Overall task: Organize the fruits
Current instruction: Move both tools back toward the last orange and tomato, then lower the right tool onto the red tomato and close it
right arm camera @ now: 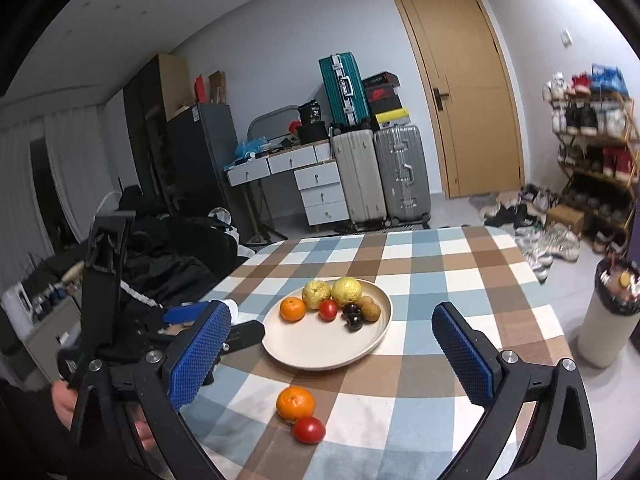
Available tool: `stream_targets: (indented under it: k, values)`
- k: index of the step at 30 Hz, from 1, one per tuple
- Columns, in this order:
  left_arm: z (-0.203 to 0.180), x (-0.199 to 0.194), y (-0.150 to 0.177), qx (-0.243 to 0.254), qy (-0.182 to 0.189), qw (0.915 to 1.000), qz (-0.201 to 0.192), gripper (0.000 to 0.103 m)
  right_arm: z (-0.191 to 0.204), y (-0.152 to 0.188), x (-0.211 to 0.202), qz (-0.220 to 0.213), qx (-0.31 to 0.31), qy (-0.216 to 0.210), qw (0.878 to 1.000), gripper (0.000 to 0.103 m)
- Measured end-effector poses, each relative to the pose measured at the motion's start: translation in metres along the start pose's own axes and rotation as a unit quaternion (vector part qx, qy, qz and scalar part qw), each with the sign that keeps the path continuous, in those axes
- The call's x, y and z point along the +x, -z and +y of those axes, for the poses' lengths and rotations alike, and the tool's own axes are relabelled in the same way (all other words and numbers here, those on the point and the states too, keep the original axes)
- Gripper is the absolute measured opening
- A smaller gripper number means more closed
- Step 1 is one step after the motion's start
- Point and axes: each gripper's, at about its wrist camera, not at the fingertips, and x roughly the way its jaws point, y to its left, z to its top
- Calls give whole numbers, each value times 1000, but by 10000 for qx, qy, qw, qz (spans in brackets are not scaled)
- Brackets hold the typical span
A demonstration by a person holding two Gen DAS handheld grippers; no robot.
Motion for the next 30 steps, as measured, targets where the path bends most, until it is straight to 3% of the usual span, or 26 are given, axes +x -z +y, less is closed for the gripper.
stream_targets:
  k: [8,19,27,30]
  values:
    - [9,-7,25,24,-114,9999,0,102,10,38,12,425,-49,130,9990,103]
    - [26,7,60,-141,-39,9988,468,102,7,85,37,1305,136,233,9911,103]
    - [31,20,74,-216,23,9972,710,102,12,96,69,1866,152,146,9822,102]
    - [35,21,75,-262,34,9971,713,102,14,96,78,1989,147,133,9798,94]
